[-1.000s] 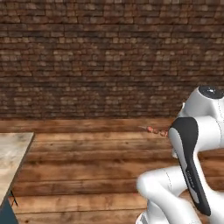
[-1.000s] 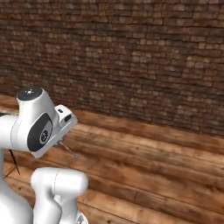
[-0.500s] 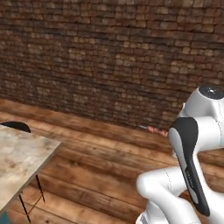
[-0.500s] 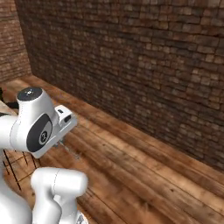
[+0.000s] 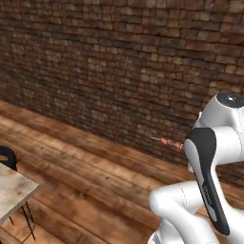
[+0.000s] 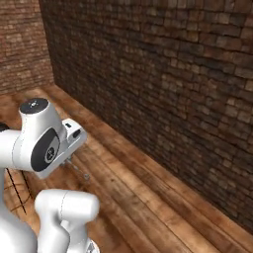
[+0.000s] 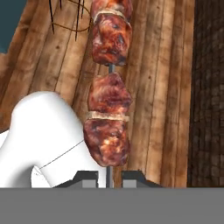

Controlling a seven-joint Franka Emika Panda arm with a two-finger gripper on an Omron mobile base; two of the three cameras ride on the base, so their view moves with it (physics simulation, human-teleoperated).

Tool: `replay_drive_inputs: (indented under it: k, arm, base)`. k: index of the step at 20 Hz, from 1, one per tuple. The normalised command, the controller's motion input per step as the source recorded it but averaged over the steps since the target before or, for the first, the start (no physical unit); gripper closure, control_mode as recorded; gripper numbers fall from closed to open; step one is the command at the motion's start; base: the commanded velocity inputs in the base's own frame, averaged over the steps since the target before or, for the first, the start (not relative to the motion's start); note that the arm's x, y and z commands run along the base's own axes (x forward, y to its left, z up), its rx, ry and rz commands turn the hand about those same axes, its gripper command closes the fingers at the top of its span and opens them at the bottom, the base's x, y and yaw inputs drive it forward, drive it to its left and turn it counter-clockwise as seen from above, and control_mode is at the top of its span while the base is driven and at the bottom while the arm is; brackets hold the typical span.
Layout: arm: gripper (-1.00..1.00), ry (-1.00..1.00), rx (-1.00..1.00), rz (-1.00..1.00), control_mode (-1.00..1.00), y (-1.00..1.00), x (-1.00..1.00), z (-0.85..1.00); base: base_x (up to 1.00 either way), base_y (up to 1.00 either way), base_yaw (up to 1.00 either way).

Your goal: Place the cold items (carrot and sweet potato) from the fridge in one tupperware on the dining counter. Place the warm items (kebab skewer and hot dog) in the stove area in another tupperware.

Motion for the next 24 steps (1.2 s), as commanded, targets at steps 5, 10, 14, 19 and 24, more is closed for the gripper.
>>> replay_drive_inputs:
  k: [5,10,14,19,24]
  arm:
    - [1.0,0.0,0.0,0.0,1.0,0.0,0.0,0.0]
    - [1.0,0.0,0.0,0.0,1.0,0.0,0.0,0.0]
    - [1.0,0.0,0.0,0.0,1.0,0.0,0.0,0.0]
    - [1.0,0.0,0.0,0.0,1.0,0.0,0.0,0.0]
    - [1.0,0.0,0.0,0.0,1.0,0.0,0.0,0.0]
  base:
    - [1.0,-0.53,0.35]
    - [1.0,-0.4,0.52]
    - [1.0,-0.02,0.55]
    - [1.0,-0.04,0.46]
    - [1.0,-0.45,0.49]
